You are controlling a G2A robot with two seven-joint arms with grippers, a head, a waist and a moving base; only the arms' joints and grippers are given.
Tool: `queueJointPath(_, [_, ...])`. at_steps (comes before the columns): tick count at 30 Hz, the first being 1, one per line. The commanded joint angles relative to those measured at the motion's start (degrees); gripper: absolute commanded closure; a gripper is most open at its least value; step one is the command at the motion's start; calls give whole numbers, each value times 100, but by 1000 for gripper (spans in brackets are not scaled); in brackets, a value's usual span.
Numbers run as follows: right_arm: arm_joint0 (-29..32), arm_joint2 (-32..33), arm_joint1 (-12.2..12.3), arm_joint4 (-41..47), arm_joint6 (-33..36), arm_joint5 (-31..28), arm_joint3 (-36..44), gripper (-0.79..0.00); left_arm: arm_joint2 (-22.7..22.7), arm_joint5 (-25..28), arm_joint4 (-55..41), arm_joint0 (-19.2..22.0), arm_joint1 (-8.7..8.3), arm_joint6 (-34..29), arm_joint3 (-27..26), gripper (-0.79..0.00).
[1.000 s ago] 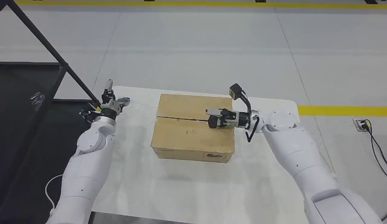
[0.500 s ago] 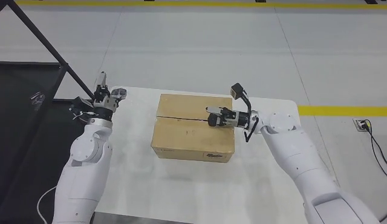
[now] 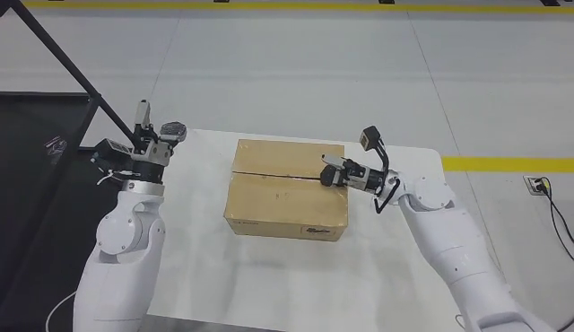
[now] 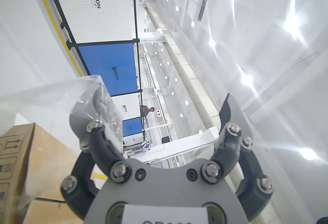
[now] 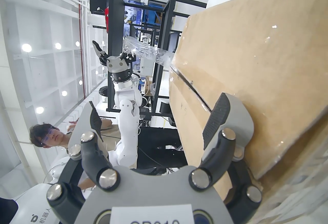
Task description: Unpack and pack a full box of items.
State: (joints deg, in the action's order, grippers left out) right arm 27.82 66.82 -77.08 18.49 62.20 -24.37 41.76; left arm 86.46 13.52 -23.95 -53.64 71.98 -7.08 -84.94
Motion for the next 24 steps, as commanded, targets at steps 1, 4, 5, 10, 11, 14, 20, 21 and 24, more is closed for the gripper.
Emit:
queueJointPath(1, [133,109,54,14,-26,-7,188,-785,-19,-24,2,-43,7,13,-158,-785])
queueJointPath(4, [318,251,124,11,-78,10,442,-785,-82,-41,52,-72,19,6,-350,-785])
queueJointPath(5, [381,298,146,22,-89,15,525,-785,-106,-52,110,-79,21,15,-402,-785])
queueJointPath(10, [681,525,247,67,-156,12,907,-785,-261,-96,251,-89,43,-25,-639,-785])
queueJointPath(11, [745,567,265,72,-176,9,985,-785,-294,-104,289,-86,48,-15,-662,-785])
queueJointPath(14, [948,718,329,86,-201,-9,1219,-785,-437,-159,399,-57,69,-10,-733,-785])
queueJointPath(20, [1339,1035,455,177,-190,19,1622,-785,-705,-182,625,-1,108,-37,-794,-785])
queueJointPath(21, [1389,1073,471,186,-189,30,1679,-785,-749,-182,644,5,116,-41,-804,-785])
queueJointPath(24, [1505,1156,514,178,-208,90,1825,-785,-856,-171,680,1,137,-60,-853,-785])
